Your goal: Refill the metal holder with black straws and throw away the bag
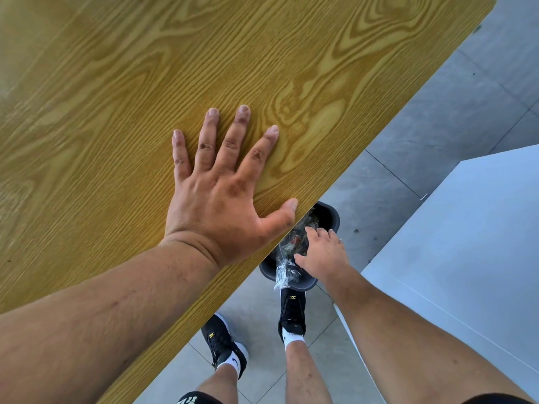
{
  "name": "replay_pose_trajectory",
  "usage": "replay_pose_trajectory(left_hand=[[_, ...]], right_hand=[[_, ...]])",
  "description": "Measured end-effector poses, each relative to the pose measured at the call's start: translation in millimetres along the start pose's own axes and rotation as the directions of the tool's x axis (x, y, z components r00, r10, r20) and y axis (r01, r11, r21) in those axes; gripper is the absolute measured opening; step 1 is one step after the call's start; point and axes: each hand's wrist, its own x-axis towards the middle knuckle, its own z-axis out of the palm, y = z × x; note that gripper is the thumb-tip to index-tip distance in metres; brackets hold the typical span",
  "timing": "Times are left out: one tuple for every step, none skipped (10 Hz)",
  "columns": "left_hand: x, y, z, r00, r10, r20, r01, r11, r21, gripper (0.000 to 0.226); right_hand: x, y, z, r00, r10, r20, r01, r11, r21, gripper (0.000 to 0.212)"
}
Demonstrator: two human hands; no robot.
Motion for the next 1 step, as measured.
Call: replay_pose_trajectory(left_hand=[[-0.6, 0.3, 0.9, 1.0, 0.005, -0.012, -0.004, 1.0, 0.014, 0.098]], right_hand=[[-3.7, 2.5, -1.5, 0.999, 0.009, -0.035, -0.008, 1.0, 0.018, 0.088]])
